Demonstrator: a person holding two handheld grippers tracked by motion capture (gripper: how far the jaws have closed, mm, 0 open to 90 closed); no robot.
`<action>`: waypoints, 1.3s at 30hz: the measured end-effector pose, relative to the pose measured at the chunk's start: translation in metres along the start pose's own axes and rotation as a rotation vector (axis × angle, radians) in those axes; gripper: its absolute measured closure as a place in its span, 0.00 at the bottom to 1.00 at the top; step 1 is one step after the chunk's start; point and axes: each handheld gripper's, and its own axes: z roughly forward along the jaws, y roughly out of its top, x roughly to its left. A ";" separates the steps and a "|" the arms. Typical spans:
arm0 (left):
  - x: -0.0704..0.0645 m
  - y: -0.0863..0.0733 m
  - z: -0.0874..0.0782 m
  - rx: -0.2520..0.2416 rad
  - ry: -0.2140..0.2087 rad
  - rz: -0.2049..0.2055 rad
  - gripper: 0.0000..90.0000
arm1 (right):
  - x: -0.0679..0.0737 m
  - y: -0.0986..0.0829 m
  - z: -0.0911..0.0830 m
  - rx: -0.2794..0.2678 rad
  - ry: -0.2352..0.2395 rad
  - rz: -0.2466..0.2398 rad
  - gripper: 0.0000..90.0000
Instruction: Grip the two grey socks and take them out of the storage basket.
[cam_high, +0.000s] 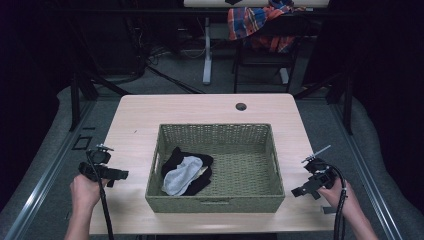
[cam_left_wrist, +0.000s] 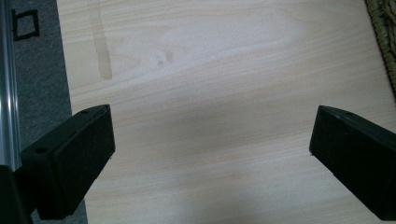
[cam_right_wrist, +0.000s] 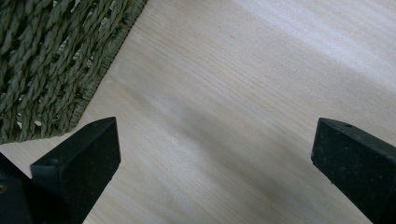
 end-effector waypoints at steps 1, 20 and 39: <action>-0.001 0.000 -0.001 -0.001 -0.002 -0.002 0.00 | 0.000 0.000 0.000 -0.003 -0.001 0.003 0.01; -0.008 0.011 -0.025 -0.082 -0.043 0.029 0.00 | 0.002 0.001 0.003 -0.019 0.006 0.022 0.01; -0.049 0.036 -0.065 -0.178 -0.083 0.173 0.00 | -0.004 0.006 0.004 0.027 -0.018 -0.005 0.02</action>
